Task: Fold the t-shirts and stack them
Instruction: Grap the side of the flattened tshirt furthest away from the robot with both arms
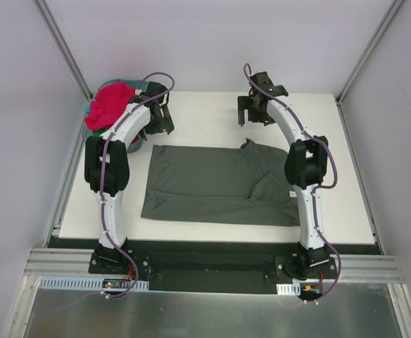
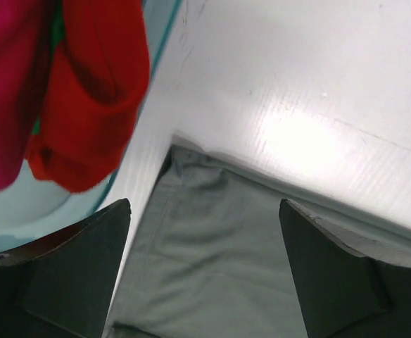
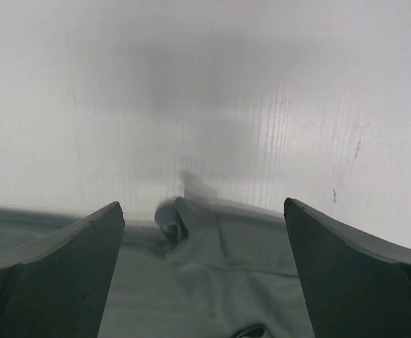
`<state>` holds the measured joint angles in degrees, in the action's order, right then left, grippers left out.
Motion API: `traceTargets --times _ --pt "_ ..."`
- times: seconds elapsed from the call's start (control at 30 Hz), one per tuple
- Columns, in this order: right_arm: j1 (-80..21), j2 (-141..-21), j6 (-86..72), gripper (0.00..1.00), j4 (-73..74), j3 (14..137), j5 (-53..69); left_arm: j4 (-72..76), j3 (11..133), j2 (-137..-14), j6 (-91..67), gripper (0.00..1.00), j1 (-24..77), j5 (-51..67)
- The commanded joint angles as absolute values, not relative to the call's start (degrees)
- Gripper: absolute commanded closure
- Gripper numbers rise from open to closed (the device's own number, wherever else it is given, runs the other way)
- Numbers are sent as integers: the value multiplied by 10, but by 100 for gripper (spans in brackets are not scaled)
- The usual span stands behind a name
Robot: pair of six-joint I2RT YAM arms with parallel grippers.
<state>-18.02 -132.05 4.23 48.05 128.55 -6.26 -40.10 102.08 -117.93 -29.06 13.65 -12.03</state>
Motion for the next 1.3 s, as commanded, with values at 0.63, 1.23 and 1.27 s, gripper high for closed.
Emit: traceTargets --times 0.63,1.23,1.27 --pt "-200 -1424 90 25 483 1291 -102 -452 1088 -1318 -308 44 135 -186" --pt "-193 -1311 49 100 441 1179 -195 -458 1065 -1295 -300 100 135 -174" --pt "-192 -1289 43 100 422 1149 -192 -458 1063 -1287 -300 100 135 -171"
